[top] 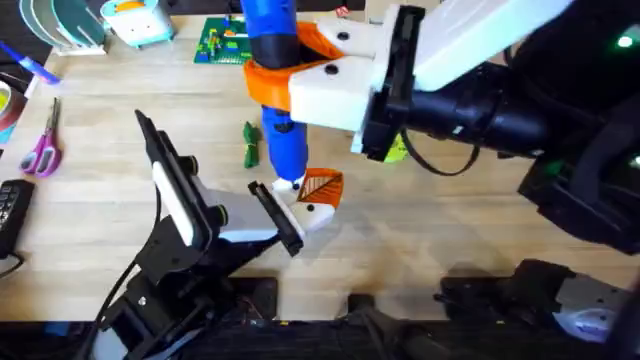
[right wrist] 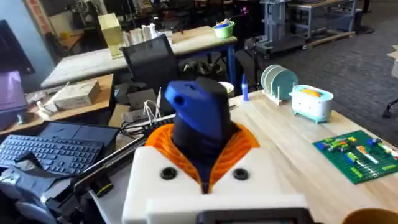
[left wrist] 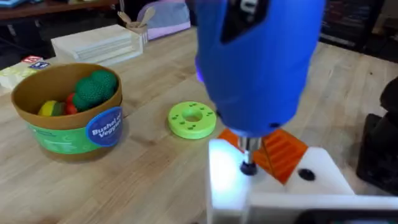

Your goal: Pick up the gripper from the table and insert it into the empty holder that is missing its gripper. Then pick up a screw, insert it into the mounting hole, and use the screwdriver to tighten it. Finally, clean up the table by picking up the vegetable and placing it into the bucket.

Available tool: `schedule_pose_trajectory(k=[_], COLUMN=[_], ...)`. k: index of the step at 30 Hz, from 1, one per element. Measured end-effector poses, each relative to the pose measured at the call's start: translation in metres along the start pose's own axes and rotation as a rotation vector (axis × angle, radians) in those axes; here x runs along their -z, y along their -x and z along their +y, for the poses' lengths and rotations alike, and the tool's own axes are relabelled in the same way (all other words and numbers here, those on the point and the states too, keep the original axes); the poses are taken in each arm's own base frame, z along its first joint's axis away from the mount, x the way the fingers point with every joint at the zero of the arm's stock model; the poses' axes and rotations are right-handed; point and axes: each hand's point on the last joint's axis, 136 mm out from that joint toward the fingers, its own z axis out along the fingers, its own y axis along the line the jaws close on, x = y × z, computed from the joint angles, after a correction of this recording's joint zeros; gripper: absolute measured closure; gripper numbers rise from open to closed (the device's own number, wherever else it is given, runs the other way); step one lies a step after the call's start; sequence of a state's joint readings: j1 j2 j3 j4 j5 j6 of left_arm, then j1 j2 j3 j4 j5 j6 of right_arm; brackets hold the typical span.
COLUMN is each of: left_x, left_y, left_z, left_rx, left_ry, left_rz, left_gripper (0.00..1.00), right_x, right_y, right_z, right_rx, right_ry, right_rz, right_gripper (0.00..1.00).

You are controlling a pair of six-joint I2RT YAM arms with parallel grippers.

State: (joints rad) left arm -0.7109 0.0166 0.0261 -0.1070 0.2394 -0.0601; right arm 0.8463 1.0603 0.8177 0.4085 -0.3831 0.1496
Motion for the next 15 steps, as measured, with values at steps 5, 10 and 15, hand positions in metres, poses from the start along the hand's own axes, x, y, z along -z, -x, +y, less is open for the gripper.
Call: schedule_pose_trajectory(k=[5, 10, 15], left_x=[0.000, 0.000, 0.000], left_y=[0.000, 0.000, 0.000], left_z=[0.000, 0.000, 0.000], left_rx=[0.000, 0.000, 0.000], left_ry=[0.000, 0.000, 0.000], left_rz=[0.000, 0.000, 0.000], left_gripper=[0.988, 0.988, 0.988], right_x=[0.004, 0.004, 0.004], right_y=[0.007, 0.003, -0.004], right_z=[0.003, 0.002, 0.001], right_rx=[0.009, 0.001, 0.014], right_ry=[0.003, 0.000, -0.004], right_rz=[-0.020, -0.002, 0.026], right_gripper=[0.978, 0.978, 0.978])
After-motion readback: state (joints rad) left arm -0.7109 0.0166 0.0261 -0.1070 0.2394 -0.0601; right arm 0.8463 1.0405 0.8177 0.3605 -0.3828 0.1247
